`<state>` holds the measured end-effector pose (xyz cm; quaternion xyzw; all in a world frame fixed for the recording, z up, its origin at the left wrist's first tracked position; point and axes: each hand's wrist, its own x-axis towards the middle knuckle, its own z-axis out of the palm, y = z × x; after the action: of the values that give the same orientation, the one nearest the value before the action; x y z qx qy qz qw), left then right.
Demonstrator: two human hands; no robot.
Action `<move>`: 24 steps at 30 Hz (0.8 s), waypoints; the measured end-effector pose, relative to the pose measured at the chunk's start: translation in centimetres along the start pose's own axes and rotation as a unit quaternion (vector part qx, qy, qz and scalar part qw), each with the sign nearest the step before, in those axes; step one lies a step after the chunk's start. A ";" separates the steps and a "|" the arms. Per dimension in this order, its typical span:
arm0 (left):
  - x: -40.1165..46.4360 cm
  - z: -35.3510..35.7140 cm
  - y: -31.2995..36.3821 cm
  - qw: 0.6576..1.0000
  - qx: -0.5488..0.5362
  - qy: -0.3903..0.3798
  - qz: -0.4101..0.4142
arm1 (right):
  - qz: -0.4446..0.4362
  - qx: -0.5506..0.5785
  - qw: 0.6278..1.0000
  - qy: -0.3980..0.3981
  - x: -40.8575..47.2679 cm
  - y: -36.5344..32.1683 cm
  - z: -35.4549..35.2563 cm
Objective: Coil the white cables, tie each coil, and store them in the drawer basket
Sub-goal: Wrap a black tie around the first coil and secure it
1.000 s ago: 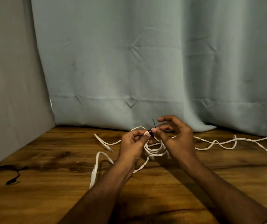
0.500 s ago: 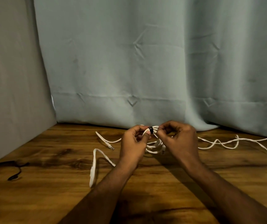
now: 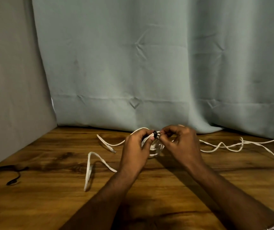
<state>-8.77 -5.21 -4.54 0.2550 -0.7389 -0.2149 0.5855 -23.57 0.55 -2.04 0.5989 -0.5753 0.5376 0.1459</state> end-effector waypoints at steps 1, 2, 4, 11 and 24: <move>0.0 -0.1 0.0 1.000 0.005 -0.001 0.008 | -0.018 -0.009 1.000 0.005 0.0 0.0 0.0; -0.1 -0.1 0.1 1.000 0.008 -0.001 0.015 | -0.036 -0.015 0.999 0.008 -0.1 0.0 0.0; -0.1 -0.2 0.2 1.000 0.012 -0.001 0.025 | -0.066 -0.029 0.997 0.010 -0.2 0.0 0.0; -0.2 -0.2 0.4 1.000 0.008 -0.010 0.023 | -0.133 -0.102 0.986 0.003 -0.2 0.3 -0.2; -0.1 -0.2 0.3 0.997 -0.058 0.021 -0.044 | 0.052 0.105 0.992 -0.045 0.1 0.2 0.1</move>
<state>-8.64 -4.91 -4.40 0.2575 -0.7006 -0.2772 0.6049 -23.77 0.39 -2.10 0.6037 -0.5523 0.5742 0.0280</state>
